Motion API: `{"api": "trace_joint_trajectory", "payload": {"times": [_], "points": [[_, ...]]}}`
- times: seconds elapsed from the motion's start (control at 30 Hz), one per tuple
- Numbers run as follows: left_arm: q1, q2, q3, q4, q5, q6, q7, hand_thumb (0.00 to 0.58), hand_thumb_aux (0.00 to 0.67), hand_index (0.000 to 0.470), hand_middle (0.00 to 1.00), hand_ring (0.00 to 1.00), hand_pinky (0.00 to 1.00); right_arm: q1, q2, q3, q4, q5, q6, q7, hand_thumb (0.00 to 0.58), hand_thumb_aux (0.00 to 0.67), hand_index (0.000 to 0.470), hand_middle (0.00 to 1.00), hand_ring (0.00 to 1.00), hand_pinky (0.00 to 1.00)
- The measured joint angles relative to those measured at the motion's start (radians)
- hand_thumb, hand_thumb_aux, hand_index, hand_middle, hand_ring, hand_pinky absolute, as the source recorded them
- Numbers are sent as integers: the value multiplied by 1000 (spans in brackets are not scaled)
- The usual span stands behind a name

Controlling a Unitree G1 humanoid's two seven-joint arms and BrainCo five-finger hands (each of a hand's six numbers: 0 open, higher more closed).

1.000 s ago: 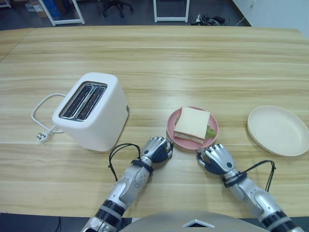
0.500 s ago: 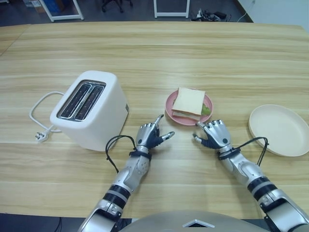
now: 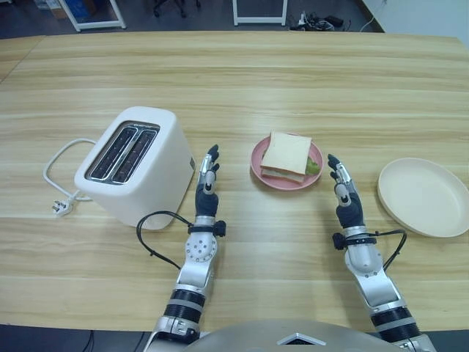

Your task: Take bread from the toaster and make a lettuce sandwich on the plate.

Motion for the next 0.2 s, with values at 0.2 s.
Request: {"api": "trace_joint_trajectory", "payload": {"times": [0.2], "points": [[-33, -17, 31, 23, -5, -1, -43, 0, 0, 0, 0, 0, 0, -53, 68, -62, 38, 53, 43, 67, 0, 0, 0, 0, 0, 0]]}}
